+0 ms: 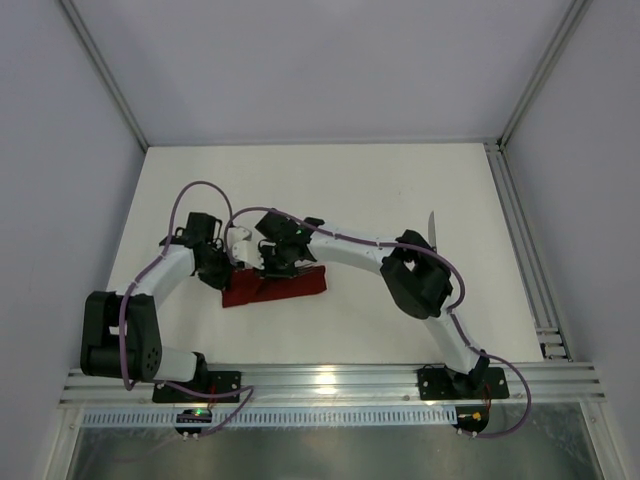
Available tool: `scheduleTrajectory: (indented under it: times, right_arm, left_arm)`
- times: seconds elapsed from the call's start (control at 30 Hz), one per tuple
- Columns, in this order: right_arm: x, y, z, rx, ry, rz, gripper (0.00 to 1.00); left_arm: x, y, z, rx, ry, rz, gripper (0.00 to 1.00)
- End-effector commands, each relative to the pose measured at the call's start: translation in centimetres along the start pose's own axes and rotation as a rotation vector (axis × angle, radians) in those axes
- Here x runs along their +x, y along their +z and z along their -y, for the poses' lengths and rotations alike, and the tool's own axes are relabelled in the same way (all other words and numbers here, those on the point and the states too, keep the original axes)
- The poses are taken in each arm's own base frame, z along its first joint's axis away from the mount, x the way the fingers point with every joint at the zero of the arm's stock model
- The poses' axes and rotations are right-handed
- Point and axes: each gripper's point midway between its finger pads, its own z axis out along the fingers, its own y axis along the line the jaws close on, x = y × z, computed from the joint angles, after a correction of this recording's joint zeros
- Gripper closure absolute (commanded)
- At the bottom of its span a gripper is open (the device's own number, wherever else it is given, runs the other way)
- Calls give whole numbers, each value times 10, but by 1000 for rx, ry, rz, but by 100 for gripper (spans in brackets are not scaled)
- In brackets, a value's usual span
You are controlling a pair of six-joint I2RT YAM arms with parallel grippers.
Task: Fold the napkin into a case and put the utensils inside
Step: Stuff the knife into the folded napkin.
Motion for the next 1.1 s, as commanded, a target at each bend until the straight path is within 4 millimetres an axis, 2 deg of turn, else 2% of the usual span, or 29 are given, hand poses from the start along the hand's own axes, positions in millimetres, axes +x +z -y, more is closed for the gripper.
scheduleTrajectory:
  times: [0.0,0.17,0.2,0.23,0.3,0.4,0.43,0.53,0.63,0.67,0.73,0.77,0.8,0.83,0.87,0.9,0.93,0.97,1.03,1.07]
  right_arm:
    - [-22,11,10,38,-6,85,89]
    - [-12,15,13,59,-9,49,81]
    - [-9,15,13,60,-11,39,77]
    - [-8,13,14,65,-12,33,67]
    - [-7,8,16,84,-11,21,61]
    - [-13,-9,21,140,-24,27,43]
    - [-21,-23,25,171,-36,46,41]
    - [-23,-44,28,230,-55,33,38]
    - [-31,-87,32,309,-59,39,39]
    - [-37,-110,28,335,-68,58,39]
    - [-34,-134,22,361,-68,57,39]
    - [-21,-138,16,367,-60,29,38]
    - [-25,-163,13,410,-62,61,38]
    - [-22,-172,13,439,-46,69,38]
    - [7,-178,17,513,62,17,38]
    - [8,-202,29,610,136,70,38]
    - [23,-213,37,671,245,73,39]
    - [64,-230,55,763,509,79,42]
    - [116,-251,64,841,808,68,51]
    - [143,-258,67,883,944,55,51]
  left_arm:
    - [-8,-4,5,15,24,50,100]
    - [-8,-4,5,16,24,49,100]
    - [-8,-4,5,16,24,49,100]
    - [-7,-4,5,15,24,47,100]
    - [-6,-4,5,11,28,45,100]
    - [-5,-4,3,-2,30,41,100]
    - [-4,-5,2,-8,30,42,100]
    - [-3,-5,1,-14,35,41,100]
    - [-3,-8,0,-25,36,42,100]
    - [-4,-9,-1,-30,40,46,100]
    - [-5,-10,-1,-31,43,52,100]
    - [-5,-11,-1,-34,42,53,100]
    - [-6,-12,-1,-35,47,60,100]
    - [-6,-12,-1,-37,46,61,100]
    - [-6,-13,-1,-38,45,63,100]
    - [-7,-14,-1,-42,47,71,100]
    - [-7,-14,-1,-42,49,72,100]
    - [-7,-15,0,-39,51,77,100]
    - [-8,-17,0,-41,50,84,97]
    - [-8,-17,0,-42,50,86,96]
